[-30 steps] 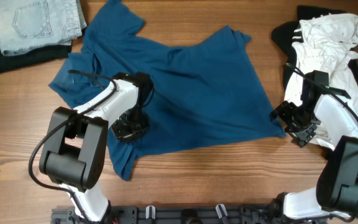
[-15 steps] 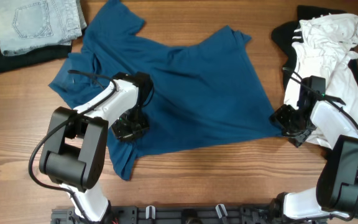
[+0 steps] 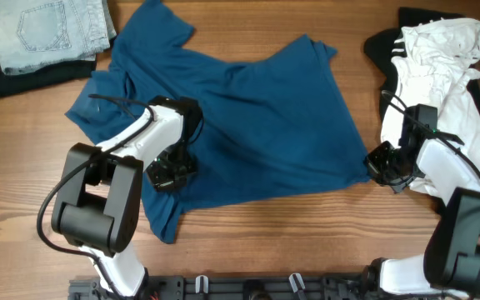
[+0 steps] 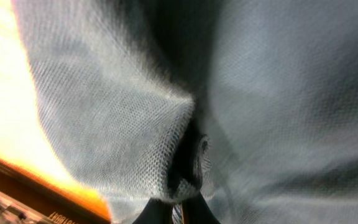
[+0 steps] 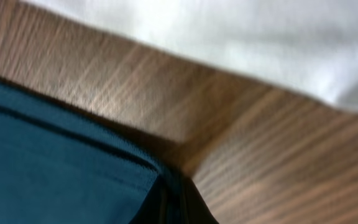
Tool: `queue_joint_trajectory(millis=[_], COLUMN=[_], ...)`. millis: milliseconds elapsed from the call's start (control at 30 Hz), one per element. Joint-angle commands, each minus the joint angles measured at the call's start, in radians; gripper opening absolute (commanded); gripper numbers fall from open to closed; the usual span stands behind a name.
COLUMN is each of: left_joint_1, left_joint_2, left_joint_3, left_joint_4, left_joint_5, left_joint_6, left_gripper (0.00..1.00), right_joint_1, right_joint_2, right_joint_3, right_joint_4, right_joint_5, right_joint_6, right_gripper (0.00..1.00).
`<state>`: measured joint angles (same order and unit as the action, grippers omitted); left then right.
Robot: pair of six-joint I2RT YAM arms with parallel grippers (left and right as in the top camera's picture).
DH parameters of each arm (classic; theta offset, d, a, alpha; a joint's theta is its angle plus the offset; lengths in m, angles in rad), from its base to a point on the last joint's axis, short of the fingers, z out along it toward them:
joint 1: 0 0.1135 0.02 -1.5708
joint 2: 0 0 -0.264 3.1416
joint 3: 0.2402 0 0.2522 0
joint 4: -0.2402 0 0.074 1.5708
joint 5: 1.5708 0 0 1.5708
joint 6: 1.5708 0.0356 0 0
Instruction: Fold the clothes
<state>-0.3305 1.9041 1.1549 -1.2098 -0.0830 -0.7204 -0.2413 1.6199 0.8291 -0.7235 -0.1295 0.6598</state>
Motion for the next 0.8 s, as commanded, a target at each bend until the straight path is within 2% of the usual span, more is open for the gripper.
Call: queue_joint_trajectory(millis=[0, 133, 267, 467, 600, 667, 767], left_joint_1=[0.008, 0.002, 0.0, -0.097, -0.177, -0.185, -0.183], left_joint_2=[-0.06, -0.261, -0.563, -0.949, -1.064, -1.065, -1.047], left_joint_3=[0.047, 0.051, 0.066, 0.267, 0.474, 0.583, 0.668], left_joint_4=[-0.04, -0.037, -0.036, -0.013, -0.013, -0.007, 0.061], left_joint_5=[-0.02, -0.02, -0.032, -0.179, -0.28, -0.307, -0.321], left_joint_6=[0.009, 0.009, 0.01, 0.089, 0.119, 0.15, 0.222], left_gripper=[0.04, 0.04, 0.04, 0.04, 0.04, 0.04, 0.04], right_joint_1=[0.001, 0.001, 0.001, 0.001, 0.001, 0.001, 0.001], right_joint_2=[-0.133, -0.333, -0.545, -0.721, -0.739, -0.724, -0.699], right_joint_3=[0.058, 0.095, 0.17, 0.411, 0.666, 0.817, 0.951], right_joint_4=[-0.03, -0.063, -0.112, -0.181, -0.233, -0.27, -0.28], right_joint_5=[-0.028, -0.027, -0.028, -0.017, -0.016, -0.017, -0.016], right_joint_6=[0.021, -0.006, -0.006, -0.057, -0.089, -0.112, -0.128], right_gripper=[0.04, 0.04, 0.04, 0.04, 0.04, 0.04, 0.04])
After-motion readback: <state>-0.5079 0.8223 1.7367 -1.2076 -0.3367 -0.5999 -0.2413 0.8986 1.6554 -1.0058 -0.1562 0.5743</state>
